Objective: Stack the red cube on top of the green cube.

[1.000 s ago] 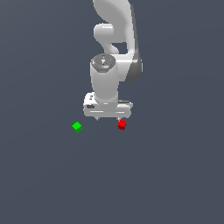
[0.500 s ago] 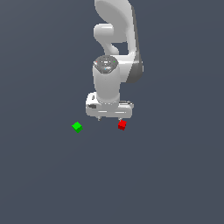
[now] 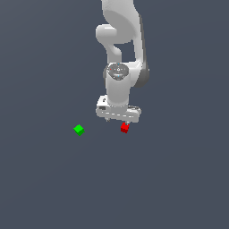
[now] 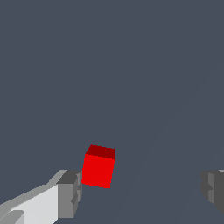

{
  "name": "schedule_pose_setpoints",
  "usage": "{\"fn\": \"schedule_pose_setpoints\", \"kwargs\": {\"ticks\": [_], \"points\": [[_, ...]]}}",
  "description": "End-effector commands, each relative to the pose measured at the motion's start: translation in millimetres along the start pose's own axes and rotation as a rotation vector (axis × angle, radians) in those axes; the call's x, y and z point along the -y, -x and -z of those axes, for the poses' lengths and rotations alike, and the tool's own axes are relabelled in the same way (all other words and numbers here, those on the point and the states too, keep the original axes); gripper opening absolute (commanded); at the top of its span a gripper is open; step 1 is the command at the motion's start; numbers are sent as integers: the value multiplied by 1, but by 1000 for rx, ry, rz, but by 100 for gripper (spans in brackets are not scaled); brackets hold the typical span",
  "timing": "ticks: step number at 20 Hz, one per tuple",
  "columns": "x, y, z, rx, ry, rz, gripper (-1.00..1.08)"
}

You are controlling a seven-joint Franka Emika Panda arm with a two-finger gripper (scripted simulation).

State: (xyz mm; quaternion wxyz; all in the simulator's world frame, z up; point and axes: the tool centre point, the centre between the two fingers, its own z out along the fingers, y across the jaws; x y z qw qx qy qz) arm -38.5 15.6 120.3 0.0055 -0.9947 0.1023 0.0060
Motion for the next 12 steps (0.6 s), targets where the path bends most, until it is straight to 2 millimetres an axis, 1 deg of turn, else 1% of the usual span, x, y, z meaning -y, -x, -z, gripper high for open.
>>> {"fn": "schedule_pose_setpoints", "kwargs": {"ticks": [1,6,12], "points": [[8,9,-12,-3,2,-42,100],[23,22,-31,-9,5,-110,100],[35,31,-46,-13,8,-161,100]]}}
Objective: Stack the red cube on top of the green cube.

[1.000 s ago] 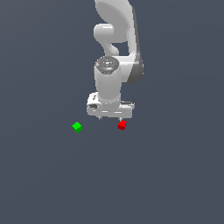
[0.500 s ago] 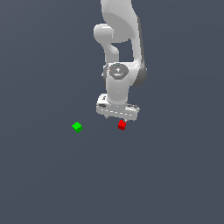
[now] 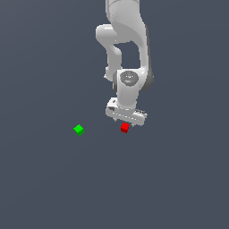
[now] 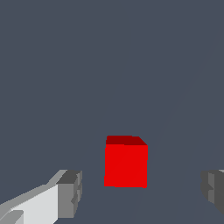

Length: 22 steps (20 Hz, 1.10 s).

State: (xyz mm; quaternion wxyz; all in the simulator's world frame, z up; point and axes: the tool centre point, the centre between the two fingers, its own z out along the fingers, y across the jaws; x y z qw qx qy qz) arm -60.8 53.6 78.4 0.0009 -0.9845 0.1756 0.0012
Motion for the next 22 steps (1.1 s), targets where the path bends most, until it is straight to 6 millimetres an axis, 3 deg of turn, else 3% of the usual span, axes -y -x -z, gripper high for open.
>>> {"fn": "schedule_pose_setpoints", "kwargs": {"ticks": [1,12,22], "points": [[3,3,-5,-2,1,-18,100],[6,5,-13,-2,1,-28,100],[6,5,-52,-3,1,-31,100]]}}
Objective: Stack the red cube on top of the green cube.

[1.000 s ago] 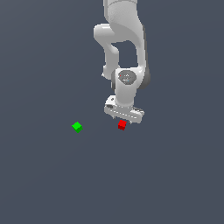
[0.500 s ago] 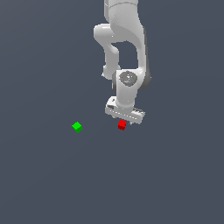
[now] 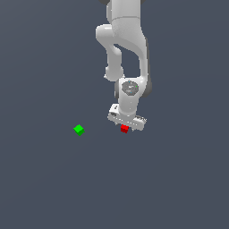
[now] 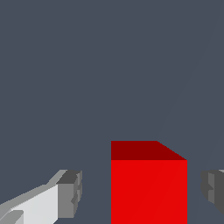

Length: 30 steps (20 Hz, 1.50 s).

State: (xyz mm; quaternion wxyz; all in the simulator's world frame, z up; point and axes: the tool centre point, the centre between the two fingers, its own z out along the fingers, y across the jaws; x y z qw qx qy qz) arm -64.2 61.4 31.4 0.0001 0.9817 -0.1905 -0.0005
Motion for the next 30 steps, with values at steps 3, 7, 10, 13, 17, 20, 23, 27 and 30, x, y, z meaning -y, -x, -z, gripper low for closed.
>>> {"fn": "schedule_pose_setpoints", "kwargs": {"ticks": [3,7,10,13,17,20,23,27,30], "points": [[0,-1,-11,-1,0,-1,100],[1,-1,-12,-1,0,-1,-100],[1,-1,-12,-1,0,-1,-100],[1,-1,-12,-1,0,-1,-100],[1,-1,-11,-1,0,-1,-100],[1,-1,-7,-1,0,-1,-100],[1,0,2,-1,0,-1,-100],[0,0,21,-1,0,-1,-100],[0,0,42,-1,0,-1,-100]]}}
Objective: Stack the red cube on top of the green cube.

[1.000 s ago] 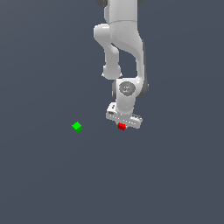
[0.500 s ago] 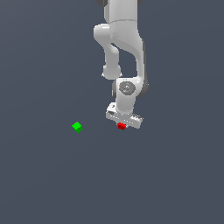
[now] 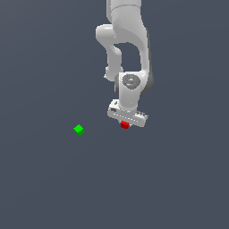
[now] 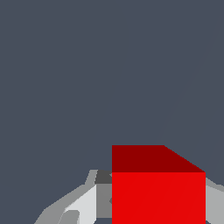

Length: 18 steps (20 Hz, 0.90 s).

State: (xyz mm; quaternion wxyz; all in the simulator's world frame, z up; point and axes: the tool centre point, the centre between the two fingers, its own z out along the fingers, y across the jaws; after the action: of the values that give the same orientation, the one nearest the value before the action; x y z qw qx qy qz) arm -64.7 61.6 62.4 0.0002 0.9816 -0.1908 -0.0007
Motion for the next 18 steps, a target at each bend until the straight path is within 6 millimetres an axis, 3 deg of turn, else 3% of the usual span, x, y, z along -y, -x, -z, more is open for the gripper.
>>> {"fn": "schedule_pose_setpoints", "kwargs": {"ticks": [1,9,18], "points": [[0,0,17,-1,-1,0,-100],[0,0,51,-1,-1,0,-100],[-7,-4,51,-2,-1,0,-100]]}}
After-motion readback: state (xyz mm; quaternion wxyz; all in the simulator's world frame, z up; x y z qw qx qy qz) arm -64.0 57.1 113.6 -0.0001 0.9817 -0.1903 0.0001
